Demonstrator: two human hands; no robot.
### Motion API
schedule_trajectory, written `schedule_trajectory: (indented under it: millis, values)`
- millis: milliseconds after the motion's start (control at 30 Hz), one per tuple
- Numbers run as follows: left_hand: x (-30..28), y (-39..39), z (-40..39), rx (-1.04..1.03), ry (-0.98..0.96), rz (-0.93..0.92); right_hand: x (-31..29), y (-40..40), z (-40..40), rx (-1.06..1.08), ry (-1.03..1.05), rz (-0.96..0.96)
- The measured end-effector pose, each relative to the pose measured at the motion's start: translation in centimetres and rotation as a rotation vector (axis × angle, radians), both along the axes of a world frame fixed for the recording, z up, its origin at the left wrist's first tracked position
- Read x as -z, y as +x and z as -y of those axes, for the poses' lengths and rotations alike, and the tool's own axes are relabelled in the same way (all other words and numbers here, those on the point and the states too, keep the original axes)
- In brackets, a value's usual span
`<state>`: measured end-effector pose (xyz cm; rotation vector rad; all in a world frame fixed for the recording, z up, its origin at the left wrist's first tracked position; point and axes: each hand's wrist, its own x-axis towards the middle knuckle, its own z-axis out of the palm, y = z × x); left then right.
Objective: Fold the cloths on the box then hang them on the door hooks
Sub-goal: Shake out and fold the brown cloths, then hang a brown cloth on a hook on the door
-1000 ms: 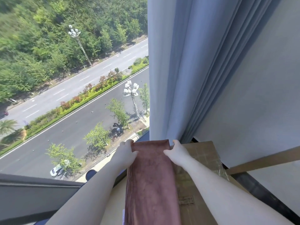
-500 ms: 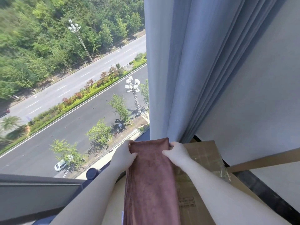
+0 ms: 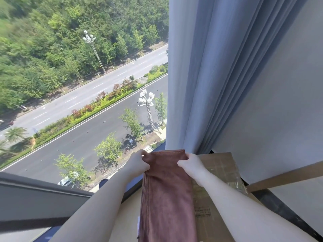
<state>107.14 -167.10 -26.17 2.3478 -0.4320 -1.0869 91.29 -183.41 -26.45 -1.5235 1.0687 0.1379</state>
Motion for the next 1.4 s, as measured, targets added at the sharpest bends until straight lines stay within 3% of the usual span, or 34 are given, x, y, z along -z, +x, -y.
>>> schedule_trajectory:
  millis: [200,400,700,1000,1400]
  values:
    - [-2.6,-2.0,-2.6,-0.240,-0.314,-0.272,-3.2,-1.9,-2.2,0.071,0.068,0.083]
    - [-6.0,-4.7,-5.9,-0.142,-0.326,-0.296,-7.4,-4.1,-4.9,0.086,0.039,0.121]
    - [-12.7,-9.5,-10.3,-0.245,-0.419,0.009,-13.1,-5.7,-7.3,0.025,0.049,0.246]
    - [-20.4,-18.0,-14.8,-0.642,-0.830,0.030,-19.9,-10.0,-9.2,-0.242,0.175,0.535]
    - [-24.4,-26.9,-23.8,-1.001,-0.888,0.440,-26.4,-10.8,-17.2,-0.495,0.177,0.764]
